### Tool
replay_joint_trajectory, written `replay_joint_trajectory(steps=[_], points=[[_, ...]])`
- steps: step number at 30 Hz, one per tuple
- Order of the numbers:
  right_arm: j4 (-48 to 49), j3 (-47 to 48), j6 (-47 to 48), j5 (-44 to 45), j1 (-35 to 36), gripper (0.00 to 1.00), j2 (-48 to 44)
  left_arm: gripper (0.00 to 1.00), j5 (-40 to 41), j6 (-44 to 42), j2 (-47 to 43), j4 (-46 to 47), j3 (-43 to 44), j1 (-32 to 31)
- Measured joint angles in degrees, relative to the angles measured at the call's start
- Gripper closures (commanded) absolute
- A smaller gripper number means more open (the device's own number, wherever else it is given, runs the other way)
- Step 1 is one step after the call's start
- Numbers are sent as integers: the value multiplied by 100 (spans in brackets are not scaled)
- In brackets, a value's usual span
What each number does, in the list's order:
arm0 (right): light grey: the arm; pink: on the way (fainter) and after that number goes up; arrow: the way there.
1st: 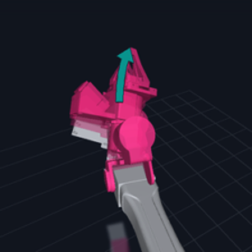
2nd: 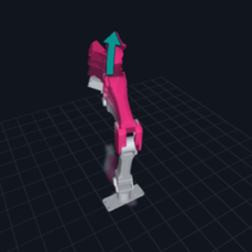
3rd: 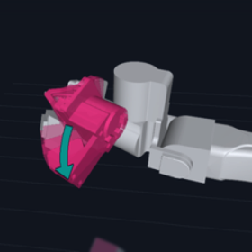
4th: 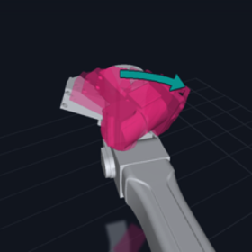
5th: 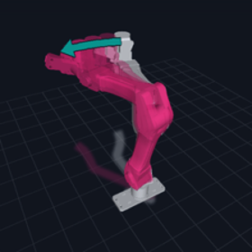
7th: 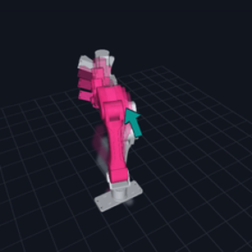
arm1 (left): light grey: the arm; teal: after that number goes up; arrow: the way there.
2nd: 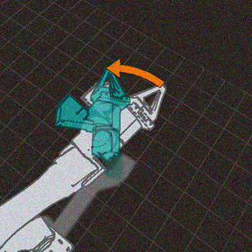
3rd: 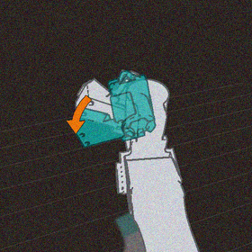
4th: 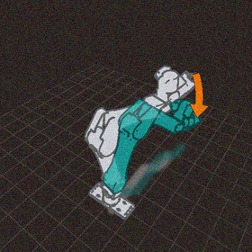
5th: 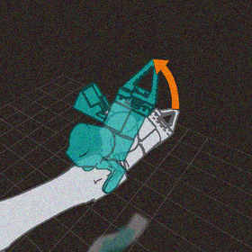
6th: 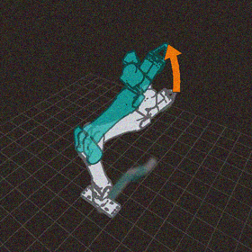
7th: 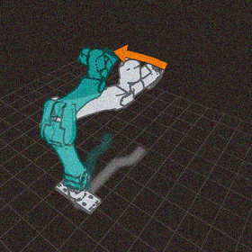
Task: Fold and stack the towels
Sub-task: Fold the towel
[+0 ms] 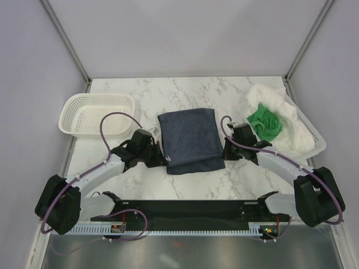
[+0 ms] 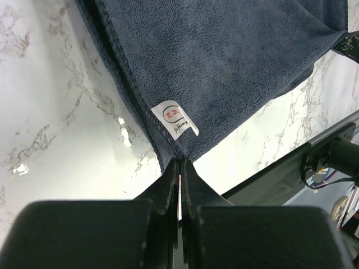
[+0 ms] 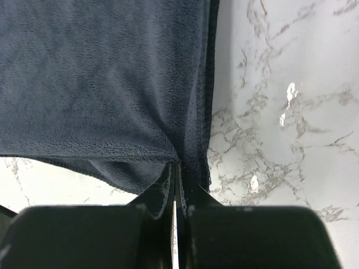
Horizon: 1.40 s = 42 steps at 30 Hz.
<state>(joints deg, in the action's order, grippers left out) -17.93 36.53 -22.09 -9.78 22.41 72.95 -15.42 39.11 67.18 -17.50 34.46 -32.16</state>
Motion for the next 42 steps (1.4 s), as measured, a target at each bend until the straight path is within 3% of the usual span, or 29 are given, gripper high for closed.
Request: replay_joint_trajectory(steps=[14,22,28,35,42], points=[[328,-374,-385,291,321,100,-76,98,35,37,-87,-35,-142,-109],[-195,605,-133,640,334,100,-476,98,39,269,-249,-411,619,-109],[-542,846,-13,691,337,100,-776,98,142,345,-522,-671,669,-140],[-656,199,-70,645,413,100,-1257,98,190,411,-772,-686,11,-304],[-229,-433,-525,365,476,100,-1001,98,184,474,-654,-590,-470,-339]])
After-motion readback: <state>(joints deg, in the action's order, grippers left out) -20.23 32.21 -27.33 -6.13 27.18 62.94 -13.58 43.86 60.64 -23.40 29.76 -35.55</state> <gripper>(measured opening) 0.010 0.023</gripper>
